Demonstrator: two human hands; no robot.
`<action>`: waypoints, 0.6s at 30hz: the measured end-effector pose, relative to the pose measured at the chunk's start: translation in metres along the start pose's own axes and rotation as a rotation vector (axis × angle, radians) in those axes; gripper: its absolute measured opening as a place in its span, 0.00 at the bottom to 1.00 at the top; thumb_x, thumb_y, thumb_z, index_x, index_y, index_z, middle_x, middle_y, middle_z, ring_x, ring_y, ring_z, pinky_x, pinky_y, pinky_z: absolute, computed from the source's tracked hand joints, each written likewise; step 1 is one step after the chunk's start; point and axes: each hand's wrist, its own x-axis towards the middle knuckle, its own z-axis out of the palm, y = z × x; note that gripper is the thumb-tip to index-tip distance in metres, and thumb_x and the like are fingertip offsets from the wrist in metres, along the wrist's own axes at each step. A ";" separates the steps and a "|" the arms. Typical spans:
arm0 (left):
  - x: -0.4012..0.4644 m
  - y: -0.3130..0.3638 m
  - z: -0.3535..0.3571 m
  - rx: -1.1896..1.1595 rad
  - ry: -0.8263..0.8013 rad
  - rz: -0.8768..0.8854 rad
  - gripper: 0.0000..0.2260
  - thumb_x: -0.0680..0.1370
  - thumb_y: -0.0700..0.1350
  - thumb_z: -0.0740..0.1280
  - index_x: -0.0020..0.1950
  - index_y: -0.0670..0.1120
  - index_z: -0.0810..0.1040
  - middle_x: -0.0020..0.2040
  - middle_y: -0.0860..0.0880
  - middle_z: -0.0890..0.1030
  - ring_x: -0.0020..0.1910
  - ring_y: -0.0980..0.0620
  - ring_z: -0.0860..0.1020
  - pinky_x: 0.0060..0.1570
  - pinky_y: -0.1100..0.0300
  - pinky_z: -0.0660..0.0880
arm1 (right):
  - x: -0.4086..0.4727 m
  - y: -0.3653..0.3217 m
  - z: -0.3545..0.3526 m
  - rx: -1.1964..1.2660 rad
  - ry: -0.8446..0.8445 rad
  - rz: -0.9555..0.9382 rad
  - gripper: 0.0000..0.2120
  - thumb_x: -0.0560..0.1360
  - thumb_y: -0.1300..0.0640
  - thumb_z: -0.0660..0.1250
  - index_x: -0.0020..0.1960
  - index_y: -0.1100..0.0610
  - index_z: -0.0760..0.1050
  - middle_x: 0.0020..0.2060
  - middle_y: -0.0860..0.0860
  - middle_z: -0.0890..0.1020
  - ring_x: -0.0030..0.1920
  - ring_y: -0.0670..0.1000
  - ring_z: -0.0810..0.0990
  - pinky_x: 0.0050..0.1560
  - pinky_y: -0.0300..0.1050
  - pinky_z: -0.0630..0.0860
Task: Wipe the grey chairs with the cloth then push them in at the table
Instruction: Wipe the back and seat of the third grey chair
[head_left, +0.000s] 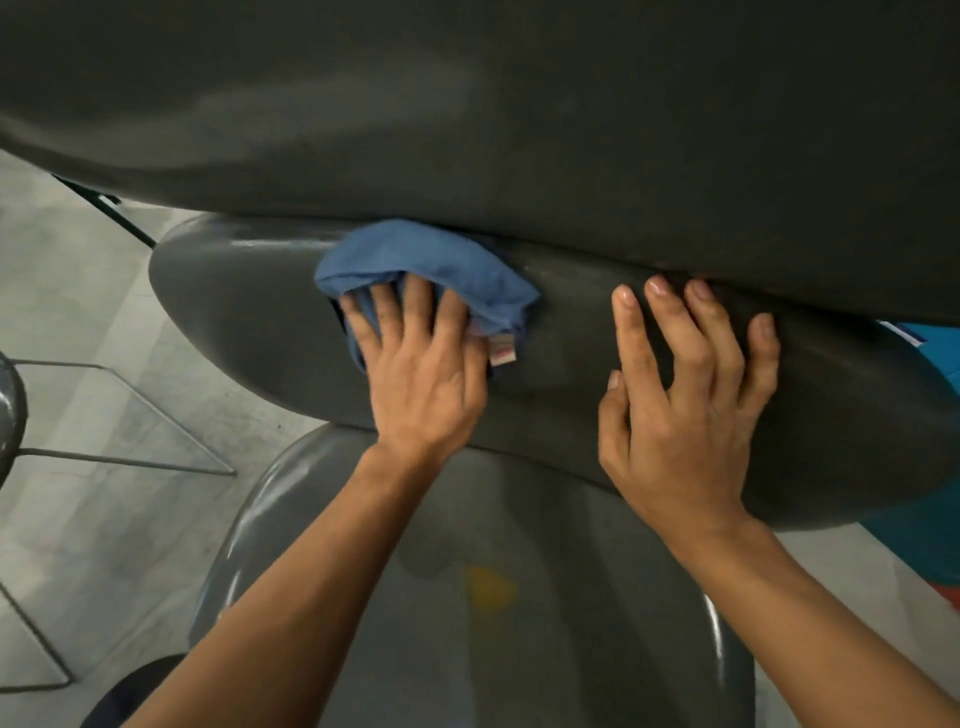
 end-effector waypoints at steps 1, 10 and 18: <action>-0.003 0.010 0.002 0.006 -0.021 0.063 0.20 0.80 0.50 0.58 0.72 0.47 0.64 0.74 0.42 0.60 0.73 0.34 0.59 0.72 0.25 0.53 | -0.001 0.001 0.001 -0.007 0.005 -0.007 0.30 0.78 0.61 0.64 0.79 0.55 0.63 0.76 0.53 0.63 0.78 0.56 0.61 0.78 0.63 0.51; 0.001 -0.023 -0.009 0.125 0.066 0.051 0.14 0.85 0.52 0.57 0.68 0.50 0.72 0.69 0.42 0.74 0.71 0.34 0.68 0.76 0.33 0.56 | -0.004 0.011 0.004 -0.044 0.028 -0.071 0.29 0.79 0.61 0.64 0.80 0.54 0.63 0.77 0.53 0.63 0.78 0.56 0.61 0.79 0.60 0.49; 0.028 -0.107 -0.026 -0.144 0.175 -0.819 0.28 0.85 0.51 0.45 0.83 0.39 0.51 0.84 0.40 0.51 0.83 0.39 0.48 0.79 0.49 0.40 | -0.006 0.010 0.014 -0.065 0.056 -0.072 0.32 0.78 0.62 0.64 0.81 0.55 0.60 0.77 0.54 0.60 0.79 0.56 0.56 0.79 0.61 0.45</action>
